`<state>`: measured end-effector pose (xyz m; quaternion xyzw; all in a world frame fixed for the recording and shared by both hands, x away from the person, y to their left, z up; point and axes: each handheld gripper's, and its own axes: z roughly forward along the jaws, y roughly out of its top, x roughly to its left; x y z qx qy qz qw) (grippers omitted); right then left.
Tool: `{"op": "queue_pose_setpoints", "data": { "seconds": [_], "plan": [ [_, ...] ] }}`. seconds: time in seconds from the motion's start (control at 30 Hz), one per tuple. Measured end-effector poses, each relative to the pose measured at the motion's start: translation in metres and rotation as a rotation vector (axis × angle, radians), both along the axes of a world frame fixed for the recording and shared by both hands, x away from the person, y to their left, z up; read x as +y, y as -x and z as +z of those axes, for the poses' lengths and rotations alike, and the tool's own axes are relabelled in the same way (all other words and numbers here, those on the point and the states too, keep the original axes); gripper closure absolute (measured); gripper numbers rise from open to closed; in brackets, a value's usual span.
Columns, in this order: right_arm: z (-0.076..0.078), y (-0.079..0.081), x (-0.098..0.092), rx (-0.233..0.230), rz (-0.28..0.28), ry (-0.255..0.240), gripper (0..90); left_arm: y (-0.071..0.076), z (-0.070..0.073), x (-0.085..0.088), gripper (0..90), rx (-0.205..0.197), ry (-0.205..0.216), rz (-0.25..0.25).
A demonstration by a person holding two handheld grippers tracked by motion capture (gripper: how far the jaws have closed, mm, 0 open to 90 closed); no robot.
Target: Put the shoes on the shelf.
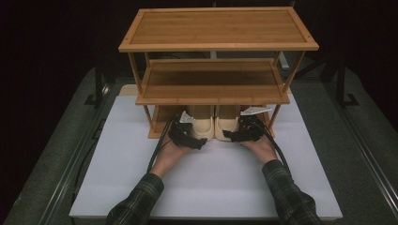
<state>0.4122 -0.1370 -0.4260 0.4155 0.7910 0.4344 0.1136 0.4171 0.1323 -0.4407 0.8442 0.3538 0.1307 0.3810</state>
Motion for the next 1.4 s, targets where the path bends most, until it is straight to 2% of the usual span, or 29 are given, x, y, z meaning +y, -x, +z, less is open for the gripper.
{"op": "queue_pose_setpoints", "data": {
  "seconds": [0.03,0.07,0.13,0.17,0.2,0.27,0.3,0.37,0.5,0.57,0.63,0.67,0.7,0.8,0.83,0.93,1.0,1.1,1.17,1.2,1.33,1.4],
  "plan": [
    [0.000,0.000,0.000,0.010,-0.015,-0.007,11.4,-0.002,0.000,0.000,2.5,-0.004,-0.003,0.002],
    [-0.002,-0.004,-0.001,-0.040,0.002,-0.003,11.5,-0.005,0.001,-0.001,2.6,-0.002,0.000,0.000],
    [-0.003,-0.004,0.000,-0.041,-0.009,-0.005,11.8,-0.007,0.001,-0.002,2.4,0.018,0.003,0.020],
    [-0.004,-0.006,0.000,-0.045,-0.014,-0.008,12.1,-0.011,0.002,-0.002,2.4,-0.014,-0.026,0.005],
    [-0.004,-0.007,0.000,-0.049,-0.018,-0.007,12.2,-0.013,0.003,-0.002,2.4,-0.020,-0.034,-0.004],
    [-0.002,-0.009,0.002,-0.005,-0.024,-0.011,11.7,-0.015,0.003,-0.004,2.4,-0.020,-0.036,0.006],
    [0.001,-0.008,0.004,0.040,-0.068,0.007,11.8,-0.016,0.002,-0.004,2.4,-0.018,-0.034,0.013],
    [-0.002,-0.011,0.005,0.002,-0.065,0.007,12.7,-0.017,0.001,-0.005,2.4,-0.014,-0.030,0.022],
    [-0.001,-0.011,0.004,0.009,-0.070,0.008,13.1,-0.016,0.003,-0.003,2.6,-0.007,-0.030,0.016],
    [0.000,-0.009,0.004,0.034,-0.081,0.010,13.4,-0.014,0.006,0.000,2.7,-0.016,-0.022,0.003],
    [0.001,-0.007,0.002,0.022,-0.085,0.014,13.3,-0.010,0.010,0.000,2.7,-0.013,-0.014,0.002],
    [0.002,-0.005,0.002,0.050,-0.102,0.008,13.1,-0.004,0.010,-0.004,2.7,0.021,0.045,0.024],
    [0.002,-0.006,-0.001,0.013,-0.068,-0.003,12.6,-0.005,0.012,-0.001,2.7,0.001,0.003,-0.003],
    [0.003,-0.003,-0.005,0.000,-0.062,0.009,10.2,0.000,0.014,0.001,2.7,0.000,0.019,0.000],
    [0.003,-0.001,-0.007,-0.024,-0.054,0.018,10.2,0.001,0.015,0.002,2.7,-0.008,0.016,-0.004],
    [0.003,0.007,-0.015,-0.033,-0.061,0.004,8.7,0.006,0.018,0.007,2.7,-0.033,0.018,-0.020],
    [0.003,0.011,-0.021,-0.023,-0.067,0.010,6.8,0.010,0.020,0.010,2.7,-0.036,0.030,-0.021],
    [0.003,0.019,-0.027,-0.037,-0.084,0.015,6.8,0.016,0.022,0.016,2.7,-0.042,0.038,-0.028],
    [0.004,0.024,-0.032,-0.034,-0.093,0.019,6.1,0.022,0.023,0.019,2.7,-0.041,0.049,-0.022],
    [0.004,0.026,-0.035,-0.037,-0.099,0.019,5.5,0.025,0.023,0.023,2.7,-0.052,0.039,-0.036],
    [0.004,0.039,-0.046,-0.041,-0.116,0.027,3.6,0.040,0.024,0.034,2.6,-0.053,0.045,-0.043],
    [0.004,0.047,-0.054,-0.057,-0.127,0.024,3.7,0.049,0.025,0.043,2.7,-0.053,0.045,-0.045]
  ]
}}
